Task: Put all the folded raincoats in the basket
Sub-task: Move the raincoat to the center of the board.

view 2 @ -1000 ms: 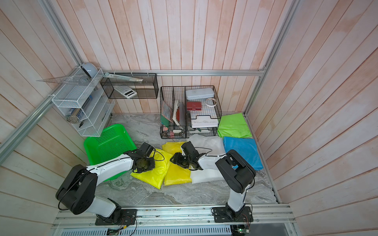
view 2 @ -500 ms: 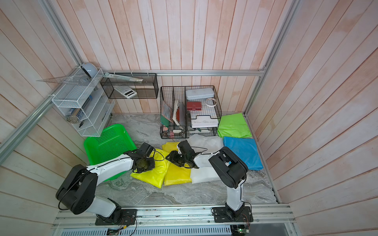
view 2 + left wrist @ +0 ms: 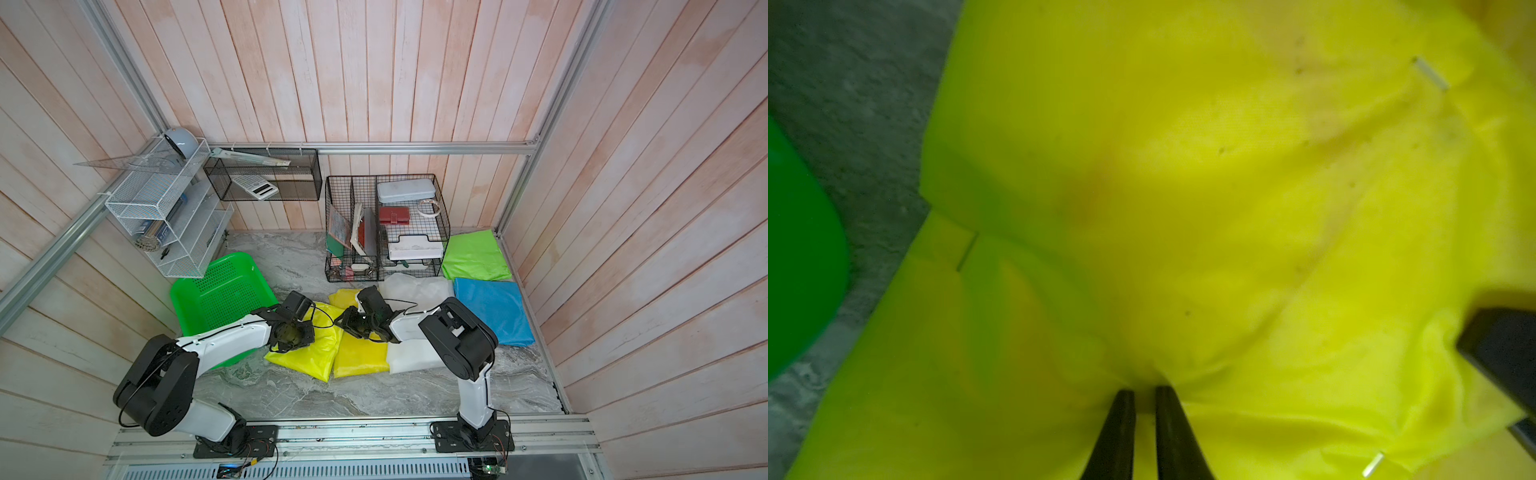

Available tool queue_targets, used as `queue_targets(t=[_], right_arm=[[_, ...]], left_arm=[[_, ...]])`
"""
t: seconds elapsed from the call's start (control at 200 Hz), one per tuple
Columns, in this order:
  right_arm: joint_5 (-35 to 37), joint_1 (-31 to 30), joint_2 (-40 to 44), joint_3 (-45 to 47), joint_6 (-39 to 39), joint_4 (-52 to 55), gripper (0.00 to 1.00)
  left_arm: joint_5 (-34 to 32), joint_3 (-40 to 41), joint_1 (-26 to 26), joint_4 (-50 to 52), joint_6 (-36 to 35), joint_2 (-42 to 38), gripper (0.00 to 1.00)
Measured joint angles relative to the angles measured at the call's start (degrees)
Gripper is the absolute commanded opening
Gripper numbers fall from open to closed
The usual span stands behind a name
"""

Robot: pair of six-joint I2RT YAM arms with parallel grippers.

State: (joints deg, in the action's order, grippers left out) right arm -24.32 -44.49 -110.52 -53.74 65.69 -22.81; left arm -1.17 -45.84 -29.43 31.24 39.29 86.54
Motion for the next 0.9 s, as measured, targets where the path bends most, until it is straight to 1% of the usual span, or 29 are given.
queue_targets(t=[0.025,0.08,0.17,0.22,0.54,0.765,0.9], right_arm=[[0.0,0.0,0.0,0.0,-0.1,0.0,0.32],[0.0,0.0,0.0,0.0,-0.3,0.0,0.24],[0.0,0.0,0.0,0.0,-1.3,0.0,0.1],[0.0,-0.1,0.1,0.0,-1.9,0.1,0.0],[0.4,-0.3,2.8,0.1,-6.3,2.4,0.0],[2.1,-0.3,7.9,0.3,-12.8,9.2,0.0],[2.1,1.0,11.7,1.8,-16.0,13.4,0.0]], left_arm=[[0.0,0.0,0.0,0.0,0.0,-0.1,0.17],[0.0,0.2,0.0,-0.1,0.0,-0.3,0.18],[0.1,0.6,0.0,-0.1,0.0,-1.5,0.19],[0.1,0.7,0.0,0.0,0.0,-2.3,0.2],[-0.3,0.7,0.0,1.4,0.1,-8.2,0.24],[-0.2,0.7,0.0,1.2,0.2,-8.3,0.26],[1.0,0.7,0.0,0.3,-0.1,-8.3,0.32]])
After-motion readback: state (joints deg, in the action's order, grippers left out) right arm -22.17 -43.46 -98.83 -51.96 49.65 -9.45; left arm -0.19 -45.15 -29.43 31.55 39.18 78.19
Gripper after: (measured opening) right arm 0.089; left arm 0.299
